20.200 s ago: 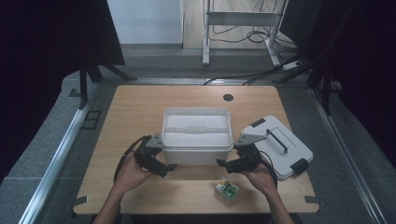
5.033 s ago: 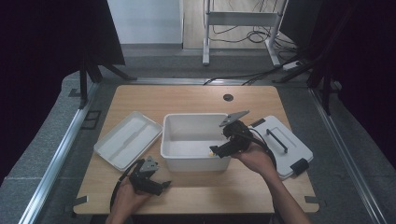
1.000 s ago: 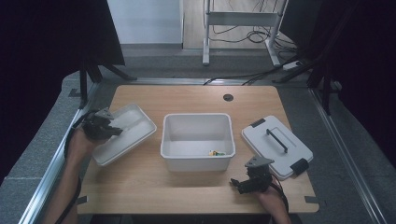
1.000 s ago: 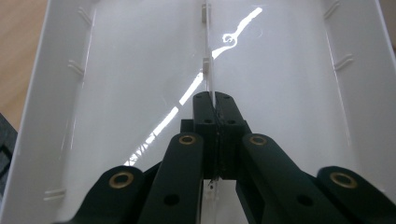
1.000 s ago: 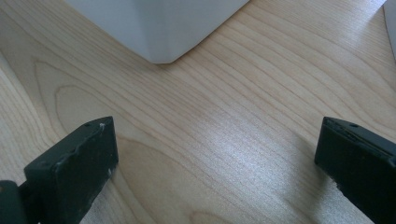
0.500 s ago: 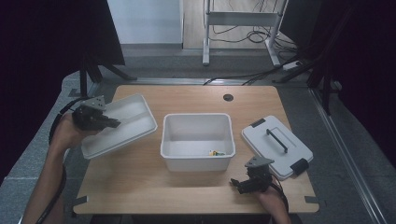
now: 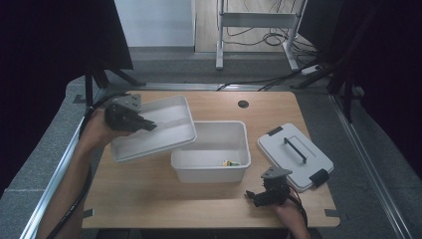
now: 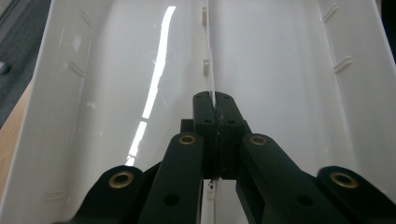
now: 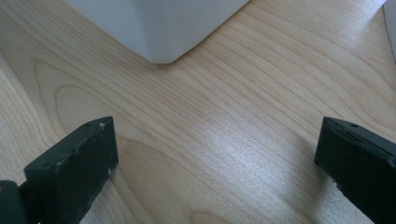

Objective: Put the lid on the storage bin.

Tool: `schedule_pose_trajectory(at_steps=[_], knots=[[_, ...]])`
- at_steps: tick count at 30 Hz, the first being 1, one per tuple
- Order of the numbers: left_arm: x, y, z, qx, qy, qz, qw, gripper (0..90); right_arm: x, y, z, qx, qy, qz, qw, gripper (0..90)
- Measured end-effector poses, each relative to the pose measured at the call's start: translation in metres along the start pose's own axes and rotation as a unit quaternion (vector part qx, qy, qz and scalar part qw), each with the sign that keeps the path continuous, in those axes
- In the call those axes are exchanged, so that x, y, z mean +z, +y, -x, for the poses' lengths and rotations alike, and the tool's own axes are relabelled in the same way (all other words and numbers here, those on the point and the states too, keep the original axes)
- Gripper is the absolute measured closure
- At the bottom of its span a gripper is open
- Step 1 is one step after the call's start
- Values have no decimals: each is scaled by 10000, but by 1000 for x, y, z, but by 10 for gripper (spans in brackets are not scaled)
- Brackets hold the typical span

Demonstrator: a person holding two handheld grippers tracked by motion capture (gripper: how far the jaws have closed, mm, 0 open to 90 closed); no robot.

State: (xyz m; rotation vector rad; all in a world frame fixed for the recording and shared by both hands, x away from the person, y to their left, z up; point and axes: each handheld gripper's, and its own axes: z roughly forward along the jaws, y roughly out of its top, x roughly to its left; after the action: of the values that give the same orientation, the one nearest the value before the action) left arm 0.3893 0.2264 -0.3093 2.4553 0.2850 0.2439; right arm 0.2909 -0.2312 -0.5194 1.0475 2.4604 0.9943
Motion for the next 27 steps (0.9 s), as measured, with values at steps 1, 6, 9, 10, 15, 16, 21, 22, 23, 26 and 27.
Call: schedule_pose_trajectory(at_steps=[1, 6, 9, 10, 15, 16, 21, 22, 23, 26, 27], knots=[[4, 5, 1, 50, -34, 9, 10000, 891, 0, 0, 0, 2, 0, 0, 10000, 0], [24, 31, 4, 333, -202, -30, 9992, 891, 0, 0, 0, 5, -3, 1, 10000, 0], [37, 44, 6, 483, -304, -45, 9984, 891, 0, 0, 0, 5, -3, 1, 10000, 0], [42, 48, 7, 544, -335, -50, 9979, 890, 0, 0, 0, 4, -3, 1, 10000, 0], [67, 67, 9, 726, -474, 15, 9962, 891, 0, 0, 0, 10, -1, -2, 10000, 0], [72, 70, 9, 756, -504, 13, 9959, 891, 0, 0, 0, -1, -5, 3, 10000, 0], [95, 83, 11, 893, -634, -6, 9940, 891, 0, 0, 0, 2, -8, 10, 10000, 0], [99, 86, 12, 932, -661, -7, 9935, 891, 0, 0, 0, -6, -10, 12, 10000, 0], [103, 88, 12, 974, -689, -14, 9929, 891, 0, 0, 0, -7, -10, 12, 10000, 0], [115, 92, 13, 1040, -761, -26, 9917, 891, 0, 0, 0, -7, -9, 12, 10000, 0], [119, 93, 13, 1064, -770, -44, 9913, 891, 0, 0, 0, -9, -10, 12, 10000, 0]])
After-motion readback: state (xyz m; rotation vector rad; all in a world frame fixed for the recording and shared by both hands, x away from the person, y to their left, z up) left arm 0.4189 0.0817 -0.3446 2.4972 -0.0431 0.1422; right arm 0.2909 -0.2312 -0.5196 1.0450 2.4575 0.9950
